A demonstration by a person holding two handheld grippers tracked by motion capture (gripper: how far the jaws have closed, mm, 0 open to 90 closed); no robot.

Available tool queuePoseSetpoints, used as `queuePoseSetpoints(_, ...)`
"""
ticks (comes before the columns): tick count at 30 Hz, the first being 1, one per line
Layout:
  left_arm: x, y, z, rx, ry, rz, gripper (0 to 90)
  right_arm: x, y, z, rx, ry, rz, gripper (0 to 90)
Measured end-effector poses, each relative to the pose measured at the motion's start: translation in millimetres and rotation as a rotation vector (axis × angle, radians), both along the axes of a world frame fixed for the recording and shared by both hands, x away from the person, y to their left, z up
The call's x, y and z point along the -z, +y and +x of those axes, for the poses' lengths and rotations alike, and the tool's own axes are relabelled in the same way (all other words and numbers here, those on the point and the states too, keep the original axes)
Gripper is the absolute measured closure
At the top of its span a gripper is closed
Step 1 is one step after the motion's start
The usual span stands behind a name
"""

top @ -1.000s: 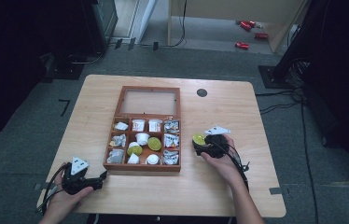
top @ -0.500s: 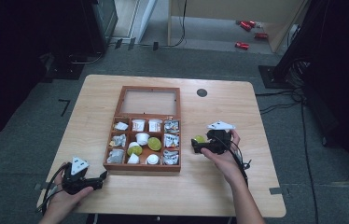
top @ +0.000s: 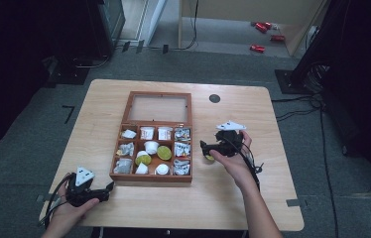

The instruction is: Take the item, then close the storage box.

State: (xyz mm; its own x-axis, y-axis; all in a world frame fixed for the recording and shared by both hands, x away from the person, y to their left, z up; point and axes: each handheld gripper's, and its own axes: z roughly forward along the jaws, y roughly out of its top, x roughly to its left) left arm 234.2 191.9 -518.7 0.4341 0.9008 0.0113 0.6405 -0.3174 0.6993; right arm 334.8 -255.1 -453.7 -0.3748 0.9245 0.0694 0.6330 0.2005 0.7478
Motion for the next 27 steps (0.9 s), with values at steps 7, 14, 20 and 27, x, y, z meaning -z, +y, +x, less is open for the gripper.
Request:
queuePoseSetpoints(7,0.0,-0.1,-0.2,-0.001,-0.001,0.0,9.4,-5.1,9.6,9.1,0.01,-0.002,-0.011,3.0)
queuePoseSetpoints(14,0.0,-0.1,-0.3,-0.002,0.0,0.0,9.4,-11.0,21.4,19.3,0.002,-0.004,-0.009,3.5)
queuePoseSetpoints(20,0.0,-0.1,-0.4,-0.002,0.0,0.0,9.4,-16.5,30.9,27.7,-0.013,-0.015,-0.003,4.5)
queuePoseSetpoints(27,0.0,-0.2,-0.5,-0.002,-0.001,0.0,9.4,-19.5,43.3,38.9,-0.026,-0.015,0.006,6.1)
